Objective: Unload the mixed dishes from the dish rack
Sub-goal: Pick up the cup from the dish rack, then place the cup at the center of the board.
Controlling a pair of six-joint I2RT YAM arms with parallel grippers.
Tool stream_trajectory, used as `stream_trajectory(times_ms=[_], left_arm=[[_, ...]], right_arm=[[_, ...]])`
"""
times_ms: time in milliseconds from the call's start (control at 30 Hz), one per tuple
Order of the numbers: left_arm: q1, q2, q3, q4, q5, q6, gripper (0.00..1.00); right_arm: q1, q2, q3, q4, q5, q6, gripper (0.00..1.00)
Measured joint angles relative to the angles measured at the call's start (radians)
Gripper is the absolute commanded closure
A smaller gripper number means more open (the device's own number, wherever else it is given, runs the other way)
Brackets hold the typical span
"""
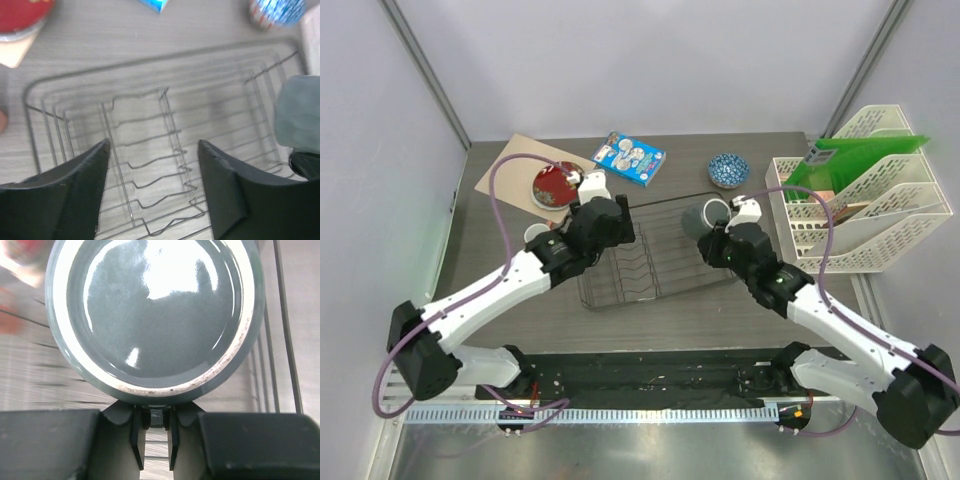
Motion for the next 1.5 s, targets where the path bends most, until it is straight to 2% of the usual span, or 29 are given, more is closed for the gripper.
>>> stream_trajectory(times_ms=[100, 167, 433, 567, 633, 767, 867, 1067, 1300, 1400, 1500], left_arm=[[0.007, -0.089, -0.04, 0.035, -0.015, 0.004, 0.09], [0.018, -0.162, -0.081, 0.077, 0.009, 0.011, 0.05], [0.093, -0.428, -0.265, 0.316, 0.262, 0.001, 0.05], [0.124, -0.54, -0.346, 0.448, 0.397, -0.021, 0.06], [0.139, -0.565, -0.361, 0.497, 0.464, -0.027, 0.06], [0.155, -0.566, -0.37, 0.583, 0.546, -0.05, 0.06], [0.158, -0.553, -0.385, 0.623, 0.582, -0.064, 0.07], [0.159, -0.465, -0.386, 0.689, 0.65, -0.088, 0.09], [0.159, -0.33, -0.385, 0.738, 0.704, -0.113, 0.13], [0.159, -0.301, -0.385, 0.76, 0.715, -0.126, 0.14], [0.159, -0.3, -0.381, 0.765, 0.715, -0.125, 0.2]], right_arm=[[0.0, -0.053, 0.042, 0.022, -0.048, 0.004, 0.99], [0.0, -0.055, 0.056, 0.07, -0.093, 0.014, 0.99], [-0.023, 0.011, 0.021, 0.317, -0.366, 0.208, 0.99], [-0.061, 0.079, -0.016, 0.558, -0.531, 0.389, 0.99], [-0.082, 0.122, -0.045, 0.763, -0.607, 0.526, 0.99], [-0.113, 0.315, -0.057, 1.111, -0.708, 0.771, 0.99], [-0.113, 0.425, -0.057, 1.229, -0.76, 0.912, 0.99], [-0.097, 0.473, -0.057, 1.278, -0.82, 1.004, 0.99], [-0.035, 0.472, -0.057, 1.343, -0.866, 0.985, 0.99], [-0.015, 0.465, -0.057, 1.347, -0.878, 0.963, 0.99], [-0.004, 0.451, -0.057, 1.348, -0.891, 0.942, 0.99]])
